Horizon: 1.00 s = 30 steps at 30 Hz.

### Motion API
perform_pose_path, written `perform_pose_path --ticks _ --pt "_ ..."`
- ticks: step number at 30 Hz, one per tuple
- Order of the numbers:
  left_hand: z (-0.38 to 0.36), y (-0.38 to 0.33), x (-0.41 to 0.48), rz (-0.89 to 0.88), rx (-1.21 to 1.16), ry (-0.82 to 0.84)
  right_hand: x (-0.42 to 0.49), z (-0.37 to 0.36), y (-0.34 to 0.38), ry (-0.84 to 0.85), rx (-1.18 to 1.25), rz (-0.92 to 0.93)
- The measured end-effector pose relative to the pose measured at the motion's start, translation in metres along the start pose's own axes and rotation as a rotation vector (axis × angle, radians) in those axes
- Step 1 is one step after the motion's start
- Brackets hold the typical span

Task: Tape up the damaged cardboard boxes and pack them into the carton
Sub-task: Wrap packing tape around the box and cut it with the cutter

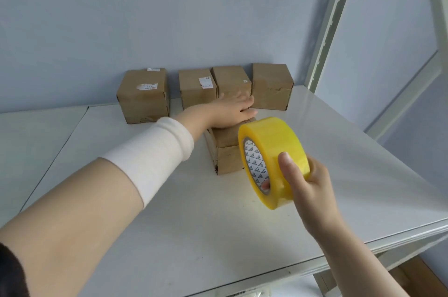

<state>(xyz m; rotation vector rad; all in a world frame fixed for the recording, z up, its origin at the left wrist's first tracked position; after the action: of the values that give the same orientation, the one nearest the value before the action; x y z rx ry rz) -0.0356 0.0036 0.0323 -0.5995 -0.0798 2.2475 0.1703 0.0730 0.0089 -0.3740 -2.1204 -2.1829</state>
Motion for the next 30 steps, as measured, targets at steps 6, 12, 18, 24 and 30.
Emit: perform_pose_path --ticks 6,12,18,24,30 --pt "0.003 -0.004 0.004 -0.019 0.152 0.007 0.018 0.0 -0.007 0.023 0.032 -0.01" --pt "0.008 0.003 0.017 -0.116 0.199 -0.06 0.035 -0.002 -0.009 0.086 0.01 -0.023" --pt "0.001 0.015 0.026 -0.104 0.235 -0.015 0.04 -0.001 -0.014 0.087 0.001 -0.059" --pt "-0.003 0.01 0.022 -0.078 0.138 -0.037 0.021 -0.001 -0.018 0.023 -0.07 -0.159" --pt "0.024 0.0 0.017 -0.066 0.102 -0.039 0.028 -0.003 -0.013 0.003 -0.007 -0.221"
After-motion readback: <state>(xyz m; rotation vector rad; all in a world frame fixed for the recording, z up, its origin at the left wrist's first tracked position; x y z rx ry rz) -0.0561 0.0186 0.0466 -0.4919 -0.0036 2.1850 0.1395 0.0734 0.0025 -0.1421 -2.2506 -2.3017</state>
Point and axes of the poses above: each hand's wrist, its own x-axis towards the middle knuckle, its own z-axis out of the back of the hand, y = z × x, the point moved 3 cm from there along x, towards the middle knuckle, and after that the axes turned 15 degrees about y, right-handed, at the moved point
